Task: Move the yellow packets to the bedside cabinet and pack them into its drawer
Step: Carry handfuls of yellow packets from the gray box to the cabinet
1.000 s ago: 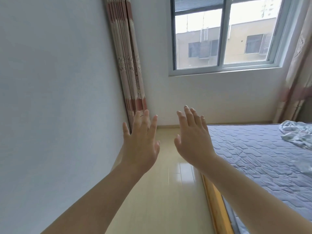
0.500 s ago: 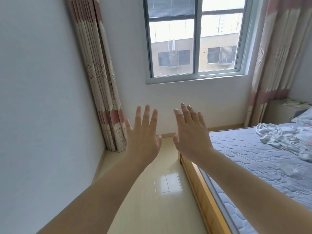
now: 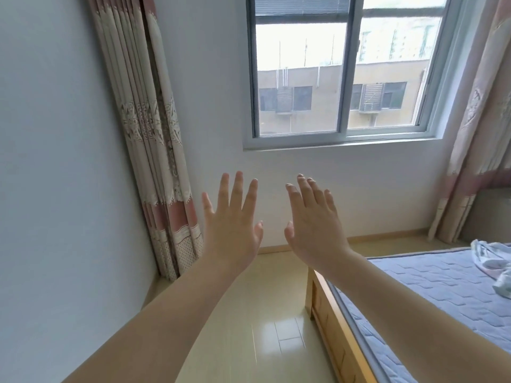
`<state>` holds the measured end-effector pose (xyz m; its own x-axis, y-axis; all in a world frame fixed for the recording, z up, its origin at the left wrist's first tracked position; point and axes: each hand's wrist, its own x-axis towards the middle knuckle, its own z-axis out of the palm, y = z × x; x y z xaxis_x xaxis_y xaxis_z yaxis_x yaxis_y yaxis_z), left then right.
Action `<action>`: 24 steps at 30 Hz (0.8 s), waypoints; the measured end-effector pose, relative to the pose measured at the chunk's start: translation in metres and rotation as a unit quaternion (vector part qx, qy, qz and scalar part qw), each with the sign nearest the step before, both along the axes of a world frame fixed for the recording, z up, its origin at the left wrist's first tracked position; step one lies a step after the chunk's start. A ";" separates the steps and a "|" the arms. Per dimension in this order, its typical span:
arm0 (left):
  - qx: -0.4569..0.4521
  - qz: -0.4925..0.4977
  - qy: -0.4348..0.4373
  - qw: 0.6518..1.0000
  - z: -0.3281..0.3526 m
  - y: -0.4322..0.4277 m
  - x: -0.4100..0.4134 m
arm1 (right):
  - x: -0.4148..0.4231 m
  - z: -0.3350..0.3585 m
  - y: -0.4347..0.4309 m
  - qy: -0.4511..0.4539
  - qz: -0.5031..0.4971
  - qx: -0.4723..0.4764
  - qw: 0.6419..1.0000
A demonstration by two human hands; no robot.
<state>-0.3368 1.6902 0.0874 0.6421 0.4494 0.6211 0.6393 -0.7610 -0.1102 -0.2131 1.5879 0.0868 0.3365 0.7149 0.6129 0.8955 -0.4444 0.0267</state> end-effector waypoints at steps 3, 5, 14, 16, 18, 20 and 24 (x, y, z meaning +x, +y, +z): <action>0.001 0.004 -0.004 1.000 -0.008 0.089 0.027 | 0.029 -0.005 0.086 -0.020 -0.005 0.009 1.000; -0.013 -0.012 0.004 1.000 -0.014 0.148 0.051 | 0.048 -0.008 0.141 -0.026 -0.018 0.019 0.999; -0.015 -0.143 0.030 0.989 0.002 0.350 0.209 | 0.167 0.002 0.320 -0.010 -0.136 0.009 0.991; -0.036 -0.166 0.041 0.985 -0.003 0.376 0.250 | 0.202 0.000 0.341 -0.016 -0.164 0.009 0.986; -0.053 -0.191 0.037 0.980 -0.010 0.398 0.296 | 0.241 -0.005 0.361 -0.030 -0.188 0.008 0.982; -0.064 -0.211 0.040 0.975 -0.017 0.418 0.345 | 0.286 -0.012 0.379 -0.041 -0.207 0.012 0.978; -0.092 -0.224 0.057 0.969 -0.026 0.460 0.452 | 0.393 -0.025 0.423 -0.040 -0.231 0.002 0.972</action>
